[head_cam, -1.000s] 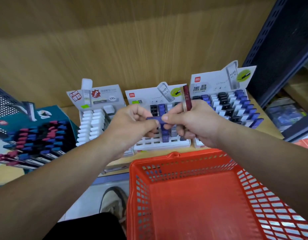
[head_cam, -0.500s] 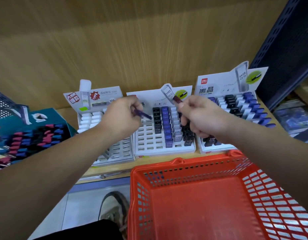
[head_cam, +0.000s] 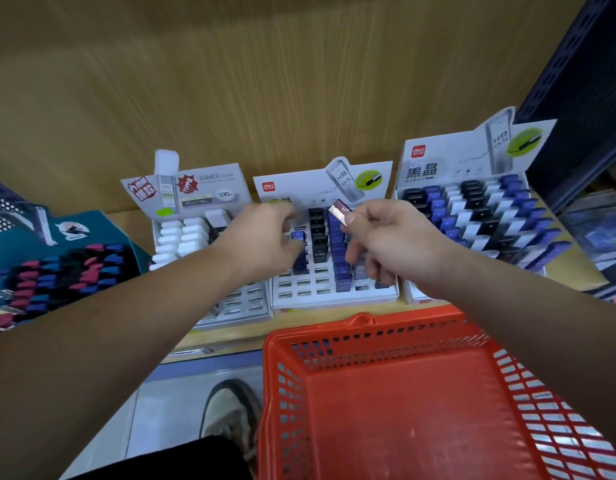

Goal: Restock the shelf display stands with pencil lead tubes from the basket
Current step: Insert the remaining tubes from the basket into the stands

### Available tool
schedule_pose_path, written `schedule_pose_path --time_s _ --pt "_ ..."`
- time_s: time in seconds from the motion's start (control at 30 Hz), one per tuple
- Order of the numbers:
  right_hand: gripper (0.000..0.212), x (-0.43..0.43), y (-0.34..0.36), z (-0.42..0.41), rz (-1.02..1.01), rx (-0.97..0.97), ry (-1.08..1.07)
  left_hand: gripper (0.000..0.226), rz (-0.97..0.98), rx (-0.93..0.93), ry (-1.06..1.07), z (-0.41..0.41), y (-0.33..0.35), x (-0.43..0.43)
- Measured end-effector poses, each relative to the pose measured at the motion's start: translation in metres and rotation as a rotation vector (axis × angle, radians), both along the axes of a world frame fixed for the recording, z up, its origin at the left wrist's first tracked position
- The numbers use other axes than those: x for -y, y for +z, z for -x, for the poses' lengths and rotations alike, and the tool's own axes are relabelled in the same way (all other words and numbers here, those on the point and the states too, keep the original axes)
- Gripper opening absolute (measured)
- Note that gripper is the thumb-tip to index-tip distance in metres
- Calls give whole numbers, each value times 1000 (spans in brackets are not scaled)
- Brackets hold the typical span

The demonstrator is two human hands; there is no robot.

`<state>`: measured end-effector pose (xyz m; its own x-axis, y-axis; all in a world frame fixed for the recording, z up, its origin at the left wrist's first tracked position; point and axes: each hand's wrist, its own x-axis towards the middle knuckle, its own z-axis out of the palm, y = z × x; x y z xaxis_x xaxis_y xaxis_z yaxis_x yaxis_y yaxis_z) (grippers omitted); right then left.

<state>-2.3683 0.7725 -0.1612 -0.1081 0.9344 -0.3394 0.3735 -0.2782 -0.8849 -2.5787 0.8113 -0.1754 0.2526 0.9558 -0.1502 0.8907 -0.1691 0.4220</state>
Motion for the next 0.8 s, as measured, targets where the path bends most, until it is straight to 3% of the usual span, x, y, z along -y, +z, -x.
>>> schedule_pose_path --time_s 0.07,0.13,0.27,0.4,0.5,0.63,0.73,0.8 --pt "28 2 1 -2 2 -31 -8 44 23 -137 -54 -7 0 -1" --pt "26 4 3 -6 -12 -46 -7 30 18 -218 -93 -15 -4 -2" --pt "21 2 9 -17 -162 -72 -126 18 61 -269 -52 -25 -7 -3" --pt "18 -1 12 -32 -279 -39 -287 20 35 -270 -44 -26 2 4" --pt "21 1 13 -39 -266 6 -228 29 18 -65 0 -16 7 10" --pt "22 5 13 -35 -190 16 -135 51 234 602 215 -8 12 16" --pt "22 4 14 -21 -136 -26 -92 53 227 666 215 -3 14 17" --pt "22 2 16 -13 -127 -36 -71 40 169 618 194 1 15 14"
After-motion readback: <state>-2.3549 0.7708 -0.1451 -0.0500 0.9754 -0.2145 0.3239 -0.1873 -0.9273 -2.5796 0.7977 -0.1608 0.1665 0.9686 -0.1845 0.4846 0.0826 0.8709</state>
